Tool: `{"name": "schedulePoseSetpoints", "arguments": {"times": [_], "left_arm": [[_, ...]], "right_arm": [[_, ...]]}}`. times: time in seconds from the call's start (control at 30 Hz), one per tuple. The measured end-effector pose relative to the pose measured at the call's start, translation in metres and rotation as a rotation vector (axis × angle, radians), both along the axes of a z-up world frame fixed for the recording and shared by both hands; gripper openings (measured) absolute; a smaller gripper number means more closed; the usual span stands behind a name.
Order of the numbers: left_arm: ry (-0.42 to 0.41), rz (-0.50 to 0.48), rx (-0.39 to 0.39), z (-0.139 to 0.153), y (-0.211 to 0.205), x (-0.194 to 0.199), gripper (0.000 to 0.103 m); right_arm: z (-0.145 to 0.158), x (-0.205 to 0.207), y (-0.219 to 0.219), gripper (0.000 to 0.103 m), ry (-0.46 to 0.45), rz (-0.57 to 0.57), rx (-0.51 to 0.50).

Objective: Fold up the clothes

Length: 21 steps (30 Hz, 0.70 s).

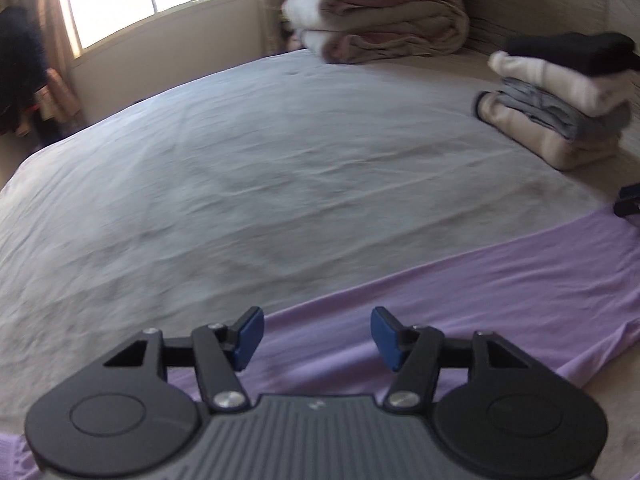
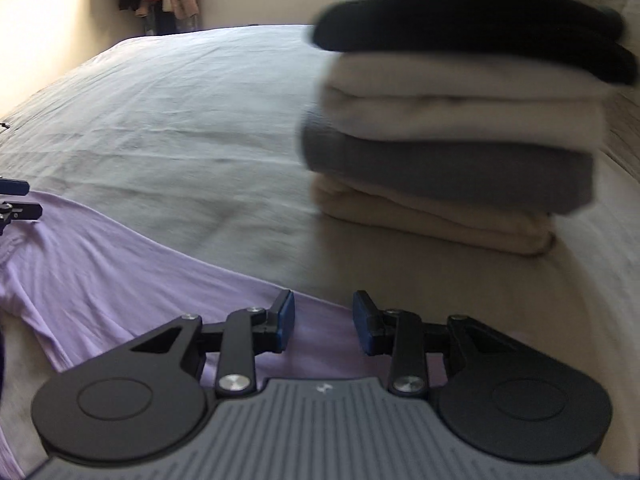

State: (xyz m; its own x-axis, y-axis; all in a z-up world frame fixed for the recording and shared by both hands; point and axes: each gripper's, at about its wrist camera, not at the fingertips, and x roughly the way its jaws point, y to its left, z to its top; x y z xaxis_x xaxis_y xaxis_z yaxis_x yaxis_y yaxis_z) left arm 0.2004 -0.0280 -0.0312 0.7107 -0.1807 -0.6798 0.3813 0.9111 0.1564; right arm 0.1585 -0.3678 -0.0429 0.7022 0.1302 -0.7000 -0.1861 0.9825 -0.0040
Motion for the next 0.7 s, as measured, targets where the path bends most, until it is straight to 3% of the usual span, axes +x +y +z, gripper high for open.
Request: {"name": "schedulePoseSetpoints", "arguments": {"times": [0.3, 0.5, 0.6, 0.63, 0.67, 0.7], "left_arm": [[0.030, -0.193, -0.060, -0.006, -0.069, 0.008, 0.061], [0.057, -0.260, -0.066, -0.008, -0.088, 0.007, 0.060], [0.063, -0.269, -0.069, -0.009, -0.092, 0.006, 0.053], [0.063, -0.274, -0.070, -0.008, -0.094, 0.006, 0.045], [0.064, -0.279, -0.072, -0.008, -0.096, 0.007, 0.031], [0.064, -0.285, -0.072, -0.008, -0.098, 0.006, 0.023]], "right_arm": [[0.001, -0.018, -0.070, 0.041, -0.006, -0.123, 0.003], [-0.006, -0.030, -0.099, 0.041, -0.015, -0.155, 0.083], [-0.008, -0.030, -0.096, 0.041, -0.035, -0.146, 0.081], [-0.008, -0.030, -0.094, 0.034, -0.042, -0.142, 0.076], [-0.009, -0.029, -0.091, 0.015, -0.048, -0.135, 0.067], [-0.009, -0.028, -0.088, 0.005, -0.050, -0.125, 0.055]]}}
